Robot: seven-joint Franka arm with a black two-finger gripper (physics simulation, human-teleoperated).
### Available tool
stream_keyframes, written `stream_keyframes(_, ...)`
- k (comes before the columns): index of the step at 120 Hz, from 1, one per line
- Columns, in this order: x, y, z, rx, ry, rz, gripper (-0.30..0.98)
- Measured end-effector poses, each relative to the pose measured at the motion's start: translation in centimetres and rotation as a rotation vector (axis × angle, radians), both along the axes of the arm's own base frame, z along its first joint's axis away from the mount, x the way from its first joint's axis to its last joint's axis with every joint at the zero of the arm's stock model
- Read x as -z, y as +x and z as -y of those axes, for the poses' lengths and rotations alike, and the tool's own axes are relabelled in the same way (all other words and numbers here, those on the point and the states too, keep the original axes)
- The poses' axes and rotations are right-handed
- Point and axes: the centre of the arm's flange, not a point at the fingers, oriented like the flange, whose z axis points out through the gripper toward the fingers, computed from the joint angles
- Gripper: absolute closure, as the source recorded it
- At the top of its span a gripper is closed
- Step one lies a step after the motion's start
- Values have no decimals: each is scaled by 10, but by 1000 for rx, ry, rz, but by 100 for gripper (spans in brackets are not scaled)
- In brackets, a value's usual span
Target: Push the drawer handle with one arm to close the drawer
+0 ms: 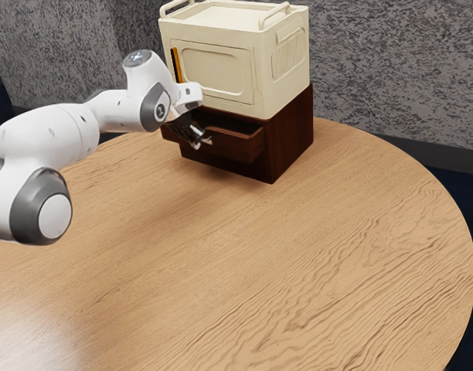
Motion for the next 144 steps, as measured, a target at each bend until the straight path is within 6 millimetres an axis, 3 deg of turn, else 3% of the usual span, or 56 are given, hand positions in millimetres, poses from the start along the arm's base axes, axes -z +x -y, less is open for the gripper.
stream_keyframes(33,0,3,1,5,0,30,79)
stream_keyframes(72,-14,11,2,11,-6,104,78)
stream_keyframes(90,-3,13,3,12,-10,110,79)
stream_keyframes(99,-9,16,5,14,-12,133,78)
stream_keyframes(144,5,21,-15,-13,-29,184,78)
